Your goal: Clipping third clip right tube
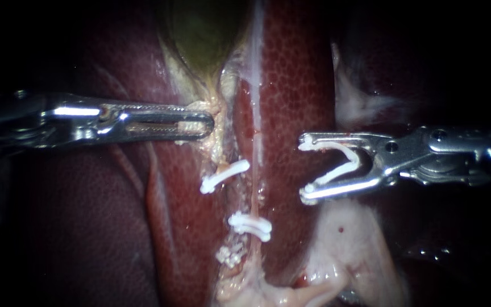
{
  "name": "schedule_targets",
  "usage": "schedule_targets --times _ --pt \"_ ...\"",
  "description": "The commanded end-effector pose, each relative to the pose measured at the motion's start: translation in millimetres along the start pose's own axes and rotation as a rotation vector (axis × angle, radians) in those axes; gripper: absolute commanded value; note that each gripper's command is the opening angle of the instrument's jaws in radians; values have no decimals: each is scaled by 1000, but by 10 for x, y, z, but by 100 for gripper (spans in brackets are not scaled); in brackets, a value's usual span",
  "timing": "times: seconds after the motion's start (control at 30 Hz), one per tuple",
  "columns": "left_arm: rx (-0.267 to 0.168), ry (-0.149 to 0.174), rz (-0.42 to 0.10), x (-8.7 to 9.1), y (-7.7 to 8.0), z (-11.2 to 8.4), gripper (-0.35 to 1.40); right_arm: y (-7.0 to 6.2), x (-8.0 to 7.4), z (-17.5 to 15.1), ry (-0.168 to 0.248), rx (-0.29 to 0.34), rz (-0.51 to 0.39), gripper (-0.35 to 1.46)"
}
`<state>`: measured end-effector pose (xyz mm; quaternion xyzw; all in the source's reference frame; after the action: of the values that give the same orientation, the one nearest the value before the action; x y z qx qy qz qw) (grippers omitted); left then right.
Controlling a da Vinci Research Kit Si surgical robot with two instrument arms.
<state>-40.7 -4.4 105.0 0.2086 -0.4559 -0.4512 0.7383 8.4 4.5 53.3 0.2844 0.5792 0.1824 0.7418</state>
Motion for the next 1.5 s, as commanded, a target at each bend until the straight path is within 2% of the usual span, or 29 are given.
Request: schedule_targets --times 0.03,0.23,0.33,0.5,0.8,1.17,1.33,1.5 --pt "0 0 0 0 0 0 -35 0 0 0 0 0 0 60" --pt "6 3 -2 -5 0 -9 -35 0 0 0 0 0 0 60" --pt "17 8 -6 -14 2 -19 -35 1 0 0 0 0 0 60" --pt "7 10 -15 -31 4 -39 -35 2 -1 0 0 0 0 60" --pt "-8 -17 -30 -53 8 -68 -35 3 -1 0 0 -1 0 60" --pt "-14 -27 -36 -59 10 -79 -35 4 -4 2 0 -2 -1 60" --pt "-14 -27 -36 -59 11 -79 -35 8 -16 10 -1 -7 -8 60" --pt "-14 -27 -36 -58 10 -80 -35 17 -38 25 0 -10 -25 60"
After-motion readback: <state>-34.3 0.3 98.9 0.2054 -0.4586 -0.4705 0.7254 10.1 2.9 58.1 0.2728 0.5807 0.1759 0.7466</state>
